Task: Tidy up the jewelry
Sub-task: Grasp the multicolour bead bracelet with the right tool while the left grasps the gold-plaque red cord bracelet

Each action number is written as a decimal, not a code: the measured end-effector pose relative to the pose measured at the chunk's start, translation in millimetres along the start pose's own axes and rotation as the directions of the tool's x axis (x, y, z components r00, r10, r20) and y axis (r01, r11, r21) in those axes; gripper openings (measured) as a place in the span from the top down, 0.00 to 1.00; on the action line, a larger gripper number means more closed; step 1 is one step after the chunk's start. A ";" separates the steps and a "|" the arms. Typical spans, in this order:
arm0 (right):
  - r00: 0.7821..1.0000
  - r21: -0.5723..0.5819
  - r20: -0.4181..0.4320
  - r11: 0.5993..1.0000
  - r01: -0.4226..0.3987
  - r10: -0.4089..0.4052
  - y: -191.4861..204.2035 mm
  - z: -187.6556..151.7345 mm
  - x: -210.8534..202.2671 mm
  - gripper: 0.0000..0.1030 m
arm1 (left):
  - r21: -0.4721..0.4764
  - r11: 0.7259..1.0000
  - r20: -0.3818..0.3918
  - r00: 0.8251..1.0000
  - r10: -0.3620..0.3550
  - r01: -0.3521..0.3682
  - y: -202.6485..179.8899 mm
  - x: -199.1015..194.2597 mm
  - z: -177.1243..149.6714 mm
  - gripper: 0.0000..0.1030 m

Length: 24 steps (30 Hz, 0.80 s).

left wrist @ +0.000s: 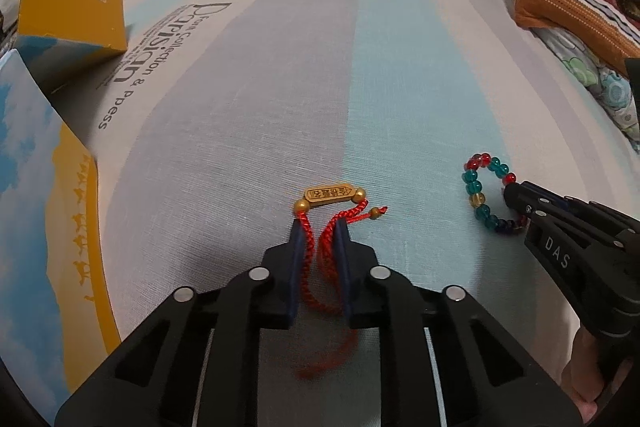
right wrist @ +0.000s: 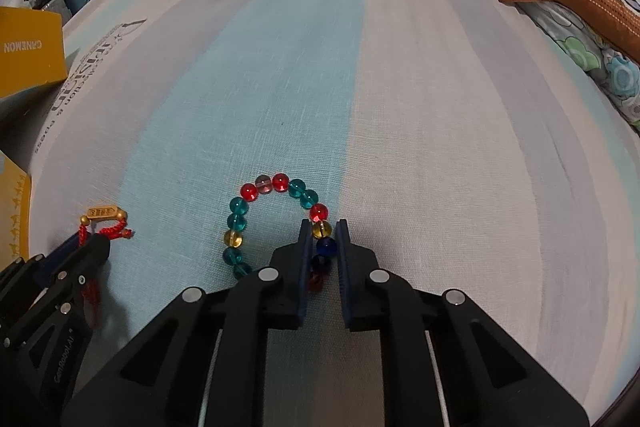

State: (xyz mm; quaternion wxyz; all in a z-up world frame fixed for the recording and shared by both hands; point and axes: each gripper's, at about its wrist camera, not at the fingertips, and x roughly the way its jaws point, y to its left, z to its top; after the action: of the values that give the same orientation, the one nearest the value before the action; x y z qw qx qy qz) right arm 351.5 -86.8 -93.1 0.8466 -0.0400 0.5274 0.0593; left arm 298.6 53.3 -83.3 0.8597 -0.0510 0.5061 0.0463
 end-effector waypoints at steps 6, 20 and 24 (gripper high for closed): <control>1.000 0.004 0.006 1.000 -0.003 0.003 -1.1 -0.9 -3.0 0.90 | 0.006 1.000 0.007 1.000 -0.004 0.004 -2.4 -6.7 -0.7 0.92; 1.000 0.009 0.024 1.000 -0.009 0.008 -6.7 -5.7 -20.6 0.91 | 0.013 1.000 0.032 0.999 0.000 -0.001 -4.8 -25.8 -1.6 0.93; 0.999 0.008 0.039 0.999 -0.032 0.032 -7.6 -8.0 -30.3 0.91 | 0.012 1.000 0.042 0.999 0.002 -0.002 -3.7 -33.9 -2.8 0.93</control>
State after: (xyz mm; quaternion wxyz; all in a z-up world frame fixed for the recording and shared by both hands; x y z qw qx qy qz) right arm 332.2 -97.2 -69.4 0.8557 -0.0270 0.5118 0.0714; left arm 280.2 48.3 -54.9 0.8705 -0.0441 0.4881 0.0451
